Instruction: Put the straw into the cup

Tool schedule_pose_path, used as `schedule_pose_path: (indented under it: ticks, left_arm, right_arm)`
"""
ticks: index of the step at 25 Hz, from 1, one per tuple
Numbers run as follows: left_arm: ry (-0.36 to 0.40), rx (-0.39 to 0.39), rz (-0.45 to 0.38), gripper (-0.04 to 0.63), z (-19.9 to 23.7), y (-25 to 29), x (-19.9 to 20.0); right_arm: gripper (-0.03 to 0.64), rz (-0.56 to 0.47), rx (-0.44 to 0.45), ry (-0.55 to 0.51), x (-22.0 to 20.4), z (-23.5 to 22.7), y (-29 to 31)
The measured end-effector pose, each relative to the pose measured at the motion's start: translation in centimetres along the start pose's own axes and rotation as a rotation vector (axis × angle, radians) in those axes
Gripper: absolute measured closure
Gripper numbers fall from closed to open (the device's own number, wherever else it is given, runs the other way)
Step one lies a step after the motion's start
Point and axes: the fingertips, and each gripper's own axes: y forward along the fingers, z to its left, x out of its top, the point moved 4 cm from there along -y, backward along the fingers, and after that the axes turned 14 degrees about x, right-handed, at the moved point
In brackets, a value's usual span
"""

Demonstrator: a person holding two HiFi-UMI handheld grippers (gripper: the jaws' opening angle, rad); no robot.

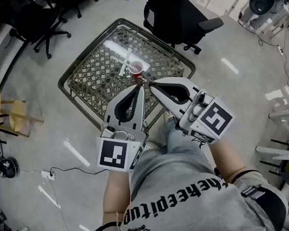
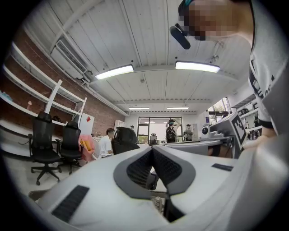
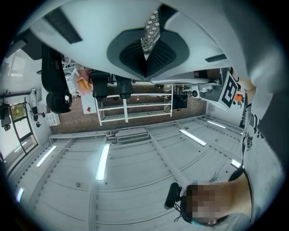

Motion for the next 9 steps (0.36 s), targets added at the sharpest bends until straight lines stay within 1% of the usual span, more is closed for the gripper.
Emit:
schedule_pose_path:
  ticks: [9]
  left_arm:
    - [0.004,0.008,-0.012,0.552,-0.5,-1.2,0.3]
  right_arm:
    - [0.609,0.003,0.009,-0.02,0.4,1.4,-0.2]
